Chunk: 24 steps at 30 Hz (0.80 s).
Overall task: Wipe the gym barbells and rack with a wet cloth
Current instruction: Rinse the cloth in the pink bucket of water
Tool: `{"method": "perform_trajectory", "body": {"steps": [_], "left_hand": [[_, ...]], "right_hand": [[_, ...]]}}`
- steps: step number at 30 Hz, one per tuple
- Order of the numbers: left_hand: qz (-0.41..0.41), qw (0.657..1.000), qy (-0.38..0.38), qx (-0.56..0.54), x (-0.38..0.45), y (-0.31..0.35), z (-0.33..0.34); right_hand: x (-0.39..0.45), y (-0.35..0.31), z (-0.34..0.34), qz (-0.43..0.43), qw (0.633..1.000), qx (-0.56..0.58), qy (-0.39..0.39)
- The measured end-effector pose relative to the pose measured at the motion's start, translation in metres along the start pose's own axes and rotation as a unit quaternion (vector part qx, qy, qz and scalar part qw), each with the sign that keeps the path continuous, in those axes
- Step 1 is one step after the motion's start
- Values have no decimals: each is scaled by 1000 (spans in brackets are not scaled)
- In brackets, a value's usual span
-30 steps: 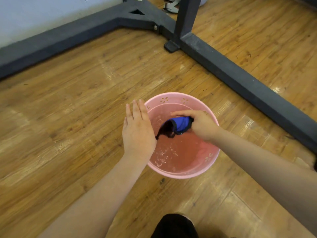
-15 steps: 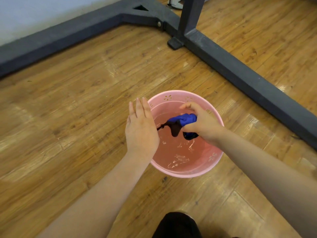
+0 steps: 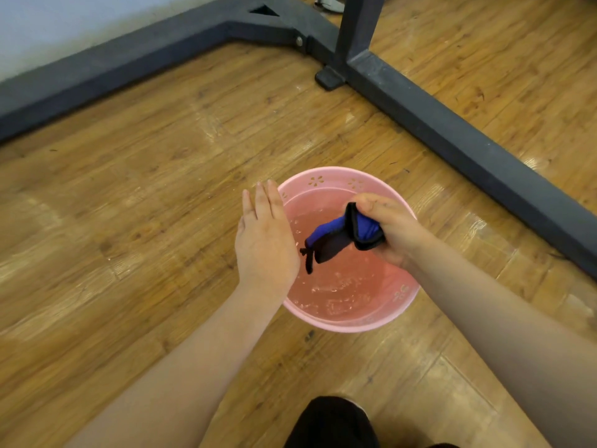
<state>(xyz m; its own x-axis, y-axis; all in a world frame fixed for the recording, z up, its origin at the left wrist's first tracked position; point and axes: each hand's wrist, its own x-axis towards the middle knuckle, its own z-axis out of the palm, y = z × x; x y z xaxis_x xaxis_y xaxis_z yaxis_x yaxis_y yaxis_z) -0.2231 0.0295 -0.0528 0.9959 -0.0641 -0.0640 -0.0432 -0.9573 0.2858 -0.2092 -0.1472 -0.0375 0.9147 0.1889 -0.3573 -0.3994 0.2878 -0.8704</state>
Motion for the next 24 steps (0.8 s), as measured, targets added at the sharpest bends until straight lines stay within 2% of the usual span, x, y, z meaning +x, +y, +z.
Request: {"method": "perform_trajectory", "body": {"steps": [4,7,10,13,17,20,24], "left_hand": [[-2,1000,-4,0,0,0,0],[0,1000,-5,2,0,0,0],[1,1000,-2,7,1,0,0],[1,1000,1,8,1,0,1],[0,1000,-1,6,0,0,1],[-1,1000,-5,11,0,0,0],[-1,1000,-9,13,1,0,0]], "right_hand": [[8,4,6,22,997,46,54],[8,4,4,70,996,57,9],[4,3,2,112,993,16,-34],[2,3,2,114,992,1,-55],[5,2,5,89,995,37,-4],[5,2,4,81,994,78,4],[3,3,8,92,993,69,18]]}}
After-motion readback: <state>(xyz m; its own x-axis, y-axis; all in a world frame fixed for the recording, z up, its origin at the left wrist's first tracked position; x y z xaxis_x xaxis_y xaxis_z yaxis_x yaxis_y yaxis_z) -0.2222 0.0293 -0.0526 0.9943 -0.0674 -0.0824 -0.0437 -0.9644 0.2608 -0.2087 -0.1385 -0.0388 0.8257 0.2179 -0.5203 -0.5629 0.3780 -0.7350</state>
